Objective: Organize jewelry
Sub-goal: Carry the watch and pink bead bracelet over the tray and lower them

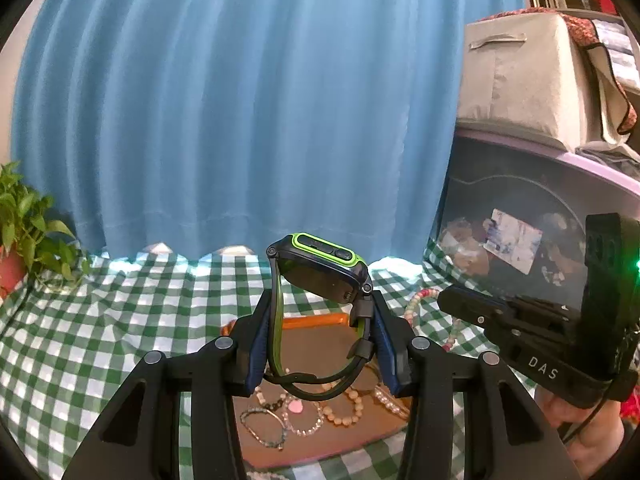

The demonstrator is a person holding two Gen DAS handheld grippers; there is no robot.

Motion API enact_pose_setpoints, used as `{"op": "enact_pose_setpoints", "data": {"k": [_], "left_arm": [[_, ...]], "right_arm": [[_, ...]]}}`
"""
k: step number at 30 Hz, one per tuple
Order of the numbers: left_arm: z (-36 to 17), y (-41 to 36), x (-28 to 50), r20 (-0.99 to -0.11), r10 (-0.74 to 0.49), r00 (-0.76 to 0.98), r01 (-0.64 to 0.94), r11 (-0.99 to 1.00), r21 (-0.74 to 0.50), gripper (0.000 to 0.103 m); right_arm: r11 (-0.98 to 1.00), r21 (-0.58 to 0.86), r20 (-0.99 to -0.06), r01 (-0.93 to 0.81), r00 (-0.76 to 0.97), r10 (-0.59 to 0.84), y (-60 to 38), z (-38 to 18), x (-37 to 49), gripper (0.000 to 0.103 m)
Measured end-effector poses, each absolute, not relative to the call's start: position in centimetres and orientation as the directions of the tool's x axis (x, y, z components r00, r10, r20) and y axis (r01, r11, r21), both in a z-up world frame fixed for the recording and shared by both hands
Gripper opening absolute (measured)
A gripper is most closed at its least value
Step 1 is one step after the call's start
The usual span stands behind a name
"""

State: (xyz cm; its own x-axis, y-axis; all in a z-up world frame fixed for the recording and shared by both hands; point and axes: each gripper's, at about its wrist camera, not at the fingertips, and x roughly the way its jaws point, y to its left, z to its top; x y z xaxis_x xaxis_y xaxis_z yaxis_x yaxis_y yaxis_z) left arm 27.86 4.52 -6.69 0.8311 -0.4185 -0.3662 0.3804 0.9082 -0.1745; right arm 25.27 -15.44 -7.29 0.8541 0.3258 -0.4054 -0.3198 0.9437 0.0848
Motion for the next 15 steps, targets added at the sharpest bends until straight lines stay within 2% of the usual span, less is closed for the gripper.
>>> {"op": "enact_pose_setpoints", "data": {"k": [7,11,15], "left_arm": [[-11.7,3.9,31.6,-0.464,-0.396,0.792,0.354,0.918,-0.18,0.046],[-14.5,4.3,33.7,-0.518,-0.406,0.753,0.328,0.914,-0.24,0.046],[-16.7,3.9,35.2,-0.561,-0.376,0.738,0.311,0.926,-0.212,0.046]], "right_arm": [[0.944,0.116,-0.466,-0.31,0.822,0.327,-15.7,-10.7,28.3,0.006],[0.944,0.109,-0.508,-0.311,0.799,0.322,-15.6,-12.5,29.6,0.006],[0.948,0.109,-0.542,-0.299,0.782,0.309,-16.1,-14.1,30.7,0.006]]}}
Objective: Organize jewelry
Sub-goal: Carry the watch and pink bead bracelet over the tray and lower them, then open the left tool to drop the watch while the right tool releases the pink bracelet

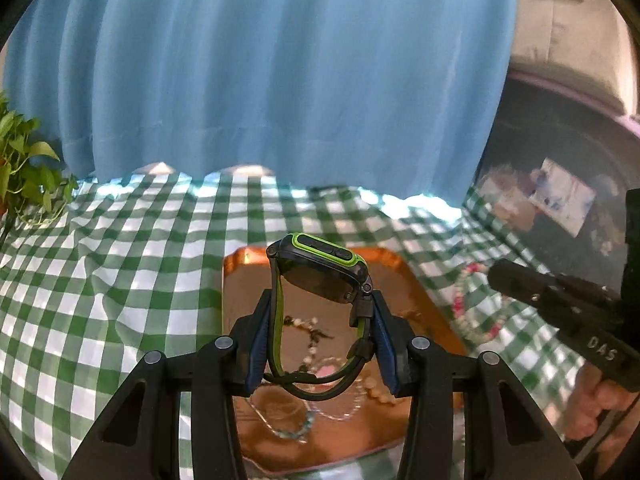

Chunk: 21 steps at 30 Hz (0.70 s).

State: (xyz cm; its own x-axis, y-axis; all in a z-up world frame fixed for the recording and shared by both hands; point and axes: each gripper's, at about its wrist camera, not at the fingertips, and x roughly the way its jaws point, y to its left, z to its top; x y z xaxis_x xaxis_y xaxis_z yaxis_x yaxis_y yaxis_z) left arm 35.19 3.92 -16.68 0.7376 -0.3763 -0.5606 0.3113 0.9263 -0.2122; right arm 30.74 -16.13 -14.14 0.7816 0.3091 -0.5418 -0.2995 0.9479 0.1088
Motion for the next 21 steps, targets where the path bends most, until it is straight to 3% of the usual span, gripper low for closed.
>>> {"op": "enact_pose_setpoints", "data": {"k": [5,21], "left_arm": [[-19.2,2.9,36.3,-0.623,-0.342,0.704,0.307,0.937,-0.168,0.046],[-23.9,2.9,38.5,-0.745,-0.272,0.609,0.266,0.955,-0.132,0.046]], "right_arm": [[0.943,0.197,-0.598,-0.266,0.73,0.331,-17.4,-17.8,32.4,0.006],[0.948,0.203,-0.701,-0.246,0.64,0.316,-16.2,-22.5,34.1,0.006]]}}
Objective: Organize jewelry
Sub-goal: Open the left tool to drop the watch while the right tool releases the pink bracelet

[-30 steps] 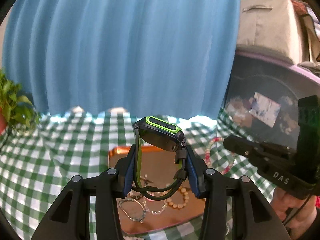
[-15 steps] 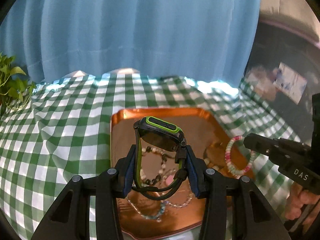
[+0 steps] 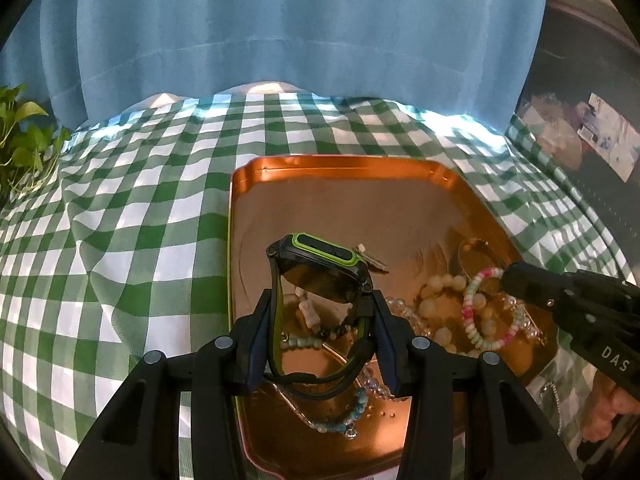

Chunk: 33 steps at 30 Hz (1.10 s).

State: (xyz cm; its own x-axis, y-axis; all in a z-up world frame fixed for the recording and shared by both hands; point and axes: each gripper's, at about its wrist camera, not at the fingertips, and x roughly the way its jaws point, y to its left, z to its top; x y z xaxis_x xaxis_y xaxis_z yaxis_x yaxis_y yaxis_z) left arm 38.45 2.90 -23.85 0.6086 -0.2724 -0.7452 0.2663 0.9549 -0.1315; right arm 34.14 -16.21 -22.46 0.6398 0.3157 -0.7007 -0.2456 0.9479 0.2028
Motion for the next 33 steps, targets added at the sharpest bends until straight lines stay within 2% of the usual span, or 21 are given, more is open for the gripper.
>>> {"op": "enact_pose_setpoints", "data": {"k": [13,17,19,22,24,29,33], "left_arm": [[-24.6,3.7,39.1,-0.767,-0.238,0.595,0.209,0.968,-0.139,0.047],[-24.6,3.2,39.1,-0.775,-0.215,0.594,0.215,0.971,-0.105,0.054],[-24.3,3.2,38.8,-0.76,-0.205,0.616,0.209,0.973,-0.092,0.058],[-23.4,3.3,38.5,-0.738,-0.2,0.645,0.208,0.975,-0.083,0.071],[-23.0,3.5,38.4,-0.73,-0.18,0.659,0.193,0.979,-0.067,0.072],[-22.6,3.9,37.9,-0.72,-0.187,0.669,0.189,0.979,-0.078,0.072],[-22.2,3.7,37.3,-0.731,-0.161,0.663,0.153,0.985,-0.078,0.072]], "right_arm": [[0.957,0.184,-0.743,-0.226,0.605,0.285,-16.2,-24.0,34.4,0.006],[0.953,0.206,-0.745,-0.221,0.597,0.299,-16.4,-24.2,34.4,0.007],[0.949,0.224,-0.743,-0.222,0.591,0.314,-16.4,-24.3,34.5,0.011],[0.953,0.212,-0.75,-0.215,0.59,0.299,-16.4,-24.5,34.5,0.014],[0.957,0.205,-0.752,-0.207,0.593,0.29,-16.4,-24.6,34.4,0.027],[0.953,0.213,-0.74,-0.214,0.602,0.3,-16.4,-24.3,33.9,0.03],[0.96,0.18,-0.732,-0.213,0.623,0.275,-16.2,-23.8,33.4,0.039]]}}
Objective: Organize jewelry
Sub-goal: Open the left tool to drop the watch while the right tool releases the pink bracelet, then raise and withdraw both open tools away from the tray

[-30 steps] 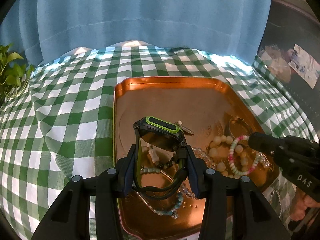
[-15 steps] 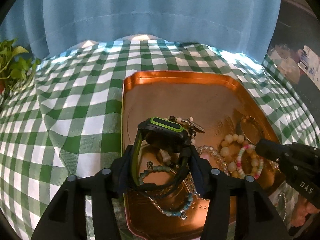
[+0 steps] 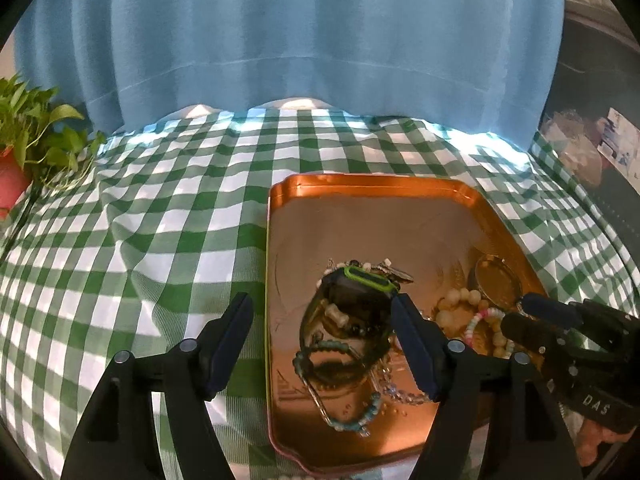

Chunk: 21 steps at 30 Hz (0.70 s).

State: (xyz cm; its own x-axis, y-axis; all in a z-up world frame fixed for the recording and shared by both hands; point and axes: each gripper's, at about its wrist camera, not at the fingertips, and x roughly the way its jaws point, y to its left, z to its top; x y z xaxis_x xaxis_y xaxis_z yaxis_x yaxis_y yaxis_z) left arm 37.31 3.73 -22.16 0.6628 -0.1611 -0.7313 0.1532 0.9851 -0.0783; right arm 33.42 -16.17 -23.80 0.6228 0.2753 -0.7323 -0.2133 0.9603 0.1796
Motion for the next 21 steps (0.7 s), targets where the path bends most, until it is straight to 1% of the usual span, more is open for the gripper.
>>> {"op": "enact_pose_setpoints", "data": {"k": [3,5,10,13,15,19,21], "left_arm": [[-21.4,3.2,36.4,-0.753,-0.095,0.651,0.111,0.993,-0.03,0.072],[-20.8,3.1,35.3,-0.755,-0.081,0.651,0.104,0.994,-0.017,0.072],[-18.8,3.7,30.8,-0.747,-0.117,0.654,0.101,0.993,-0.067,0.072],[-17.4,3.7,27.6,-0.749,-0.104,0.655,0.097,0.994,-0.053,0.072],[-16.2,3.3,25.0,-0.746,-0.114,0.656,0.12,0.992,-0.046,0.072],[-13.5,2.7,19.9,-0.709,-0.12,0.695,0.151,0.988,-0.018,0.072],[-11.9,2.6,17.5,-0.689,-0.136,0.712,0.164,0.986,-0.025,0.072]], "right_arm": [[0.963,0.168,-0.723,-0.211,0.638,0.266,-15.9,-23.3,32.9,0.044],[0.968,0.161,-0.72,-0.194,0.647,0.25,-15.9,-22.9,32.3,0.047],[0.969,0.169,-0.713,-0.178,0.657,0.245,-15.9,-21.4,29.7,0.048],[0.972,0.151,-0.71,-0.18,0.664,0.234,-15.5,-20.0,27.1,0.052],[0.974,0.132,-0.703,-0.185,0.675,0.224,-15.1,-18.8,25.0,0.056],[0.972,0.117,-0.683,-0.205,0.694,0.229,-14.3,-16.6,20.7,0.057],[0.971,0.11,-0.662,-0.214,0.713,0.232,-13.8,-15.3,18.1,0.057]]}}
